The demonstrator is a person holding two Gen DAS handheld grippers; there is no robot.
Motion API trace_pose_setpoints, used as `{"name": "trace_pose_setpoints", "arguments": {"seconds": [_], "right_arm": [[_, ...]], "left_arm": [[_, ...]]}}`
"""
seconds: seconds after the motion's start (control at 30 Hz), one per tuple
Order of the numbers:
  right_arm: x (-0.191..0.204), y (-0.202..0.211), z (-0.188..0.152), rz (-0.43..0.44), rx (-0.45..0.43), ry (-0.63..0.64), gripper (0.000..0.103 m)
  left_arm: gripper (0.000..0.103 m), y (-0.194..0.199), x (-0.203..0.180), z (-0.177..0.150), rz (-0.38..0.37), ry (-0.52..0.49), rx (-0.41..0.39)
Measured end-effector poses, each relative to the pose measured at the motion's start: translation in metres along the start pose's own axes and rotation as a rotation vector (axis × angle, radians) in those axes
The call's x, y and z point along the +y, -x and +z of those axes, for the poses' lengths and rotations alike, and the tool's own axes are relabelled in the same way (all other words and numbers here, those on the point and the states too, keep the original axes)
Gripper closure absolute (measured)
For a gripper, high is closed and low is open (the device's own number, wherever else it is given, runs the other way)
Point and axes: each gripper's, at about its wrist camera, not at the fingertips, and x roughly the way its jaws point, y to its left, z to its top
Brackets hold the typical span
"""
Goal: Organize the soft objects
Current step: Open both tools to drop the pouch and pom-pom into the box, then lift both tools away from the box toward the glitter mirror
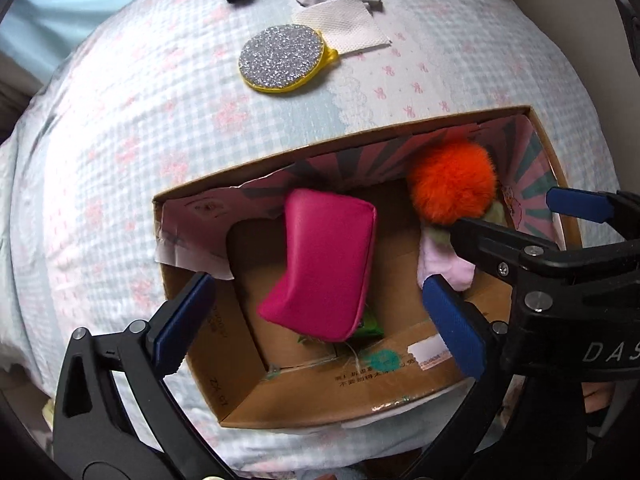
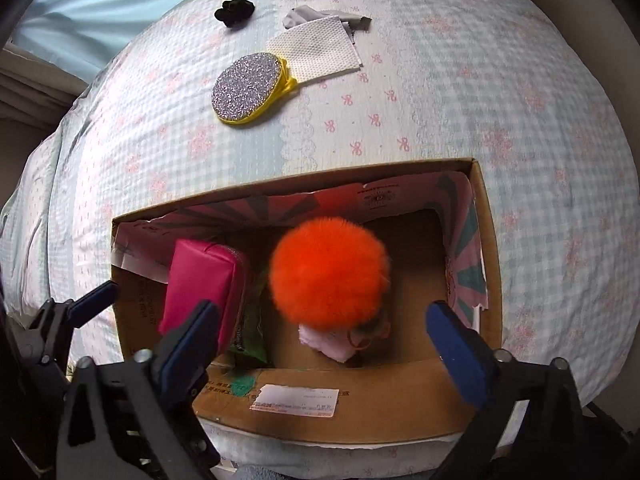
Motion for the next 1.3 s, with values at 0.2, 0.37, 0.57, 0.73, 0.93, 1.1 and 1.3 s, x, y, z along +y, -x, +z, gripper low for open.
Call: {"name": "trace_pose_setpoints", "arguments": {"seconds": [0.2,0.37,0.57,0.73,0.93,1.1,1.3], "right_arm": [[-0.003,-0.005,0.001,-0.018,0.019,0.012,0.000],[-0.006,-0.003,0.000,-0.023,0.014,0.018,0.000],[-0.001,0.025,0.001,-0.049,-0.039,0.024,0.000],[0.006,0.079,0.005,-0.070,-0.145,0.031,0.000],[0.021,0.158,0.002,-0.073,-0.291,0.036,0.000],[0.034,0.222,-0.010,-0.104,-0.402,0.072,0.000],[0.041,0.284,-0.020,-0.106,-0.509,0.092,0.000]], "left_arm": [[0.001,-0.001,0.005,0.003,-0.033,0.035,0.006],[0.001,0.006,0.005,0.003,-0.030,0.037,-0.014],[0.001,0.043,0.013,0.006,-0.027,0.083,-0.101],[0.000,0.089,0.021,0.011,-0.027,0.116,-0.189],[0.000,0.158,0.028,0.010,-0.028,0.155,-0.299],[0.000,0.219,0.031,0.003,-0.025,0.187,-0.395],[0.000,0.285,0.033,-0.001,-0.004,0.227,-0.514]]}}
